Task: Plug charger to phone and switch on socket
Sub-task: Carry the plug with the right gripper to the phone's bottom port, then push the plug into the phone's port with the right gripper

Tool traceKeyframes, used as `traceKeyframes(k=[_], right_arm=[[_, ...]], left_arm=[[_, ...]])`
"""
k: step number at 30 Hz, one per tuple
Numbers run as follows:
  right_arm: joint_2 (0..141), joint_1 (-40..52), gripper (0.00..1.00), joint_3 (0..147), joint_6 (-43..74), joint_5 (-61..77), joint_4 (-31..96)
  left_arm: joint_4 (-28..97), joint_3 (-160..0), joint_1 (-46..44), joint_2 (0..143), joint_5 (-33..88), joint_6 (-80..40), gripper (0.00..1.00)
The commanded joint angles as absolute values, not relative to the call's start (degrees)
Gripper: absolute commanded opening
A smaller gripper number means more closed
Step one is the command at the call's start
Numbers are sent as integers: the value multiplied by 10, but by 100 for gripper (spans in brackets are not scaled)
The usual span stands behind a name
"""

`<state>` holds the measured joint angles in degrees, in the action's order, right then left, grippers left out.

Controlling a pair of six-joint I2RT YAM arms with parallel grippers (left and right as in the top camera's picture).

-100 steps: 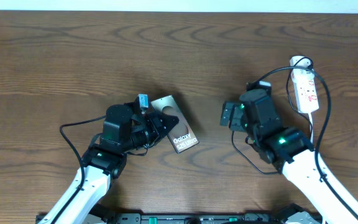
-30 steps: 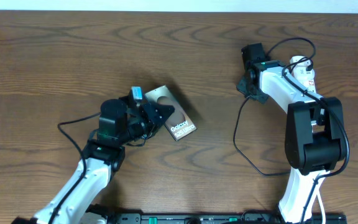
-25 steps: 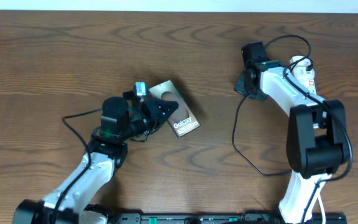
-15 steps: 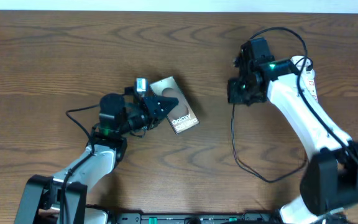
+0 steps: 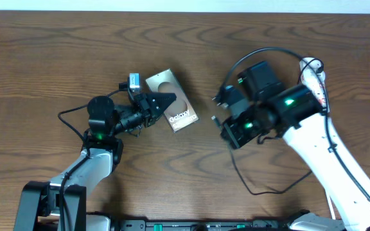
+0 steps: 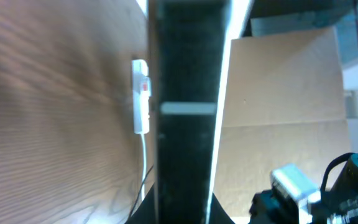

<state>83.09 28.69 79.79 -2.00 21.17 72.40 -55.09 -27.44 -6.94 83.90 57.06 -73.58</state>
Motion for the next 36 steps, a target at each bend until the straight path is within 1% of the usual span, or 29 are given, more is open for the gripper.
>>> traceKeyframes(k=[1, 5, 8, 12, 19, 36], right_arm=[[830, 341, 1, 796, -33, 230, 720], [830, 386, 1, 796, -11, 208, 701], [831, 411, 1, 796, 26, 150, 691], [834, 428, 1, 796, 34, 136, 680], [846, 429, 1, 794, 54, 134, 651], [874, 429, 1, 794, 90, 136, 653]], left_arm=[[-587, -287, -68, 834, 596, -761, 7], [-593, -287, -68, 834, 596, -764, 7], [-593, -287, -68, 834, 596, -764, 7], [-593, -287, -68, 834, 596, -764, 7], [-593, -287, -68, 834, 596, -788, 8], [-595, -287, -68, 834, 594, -807, 7]])
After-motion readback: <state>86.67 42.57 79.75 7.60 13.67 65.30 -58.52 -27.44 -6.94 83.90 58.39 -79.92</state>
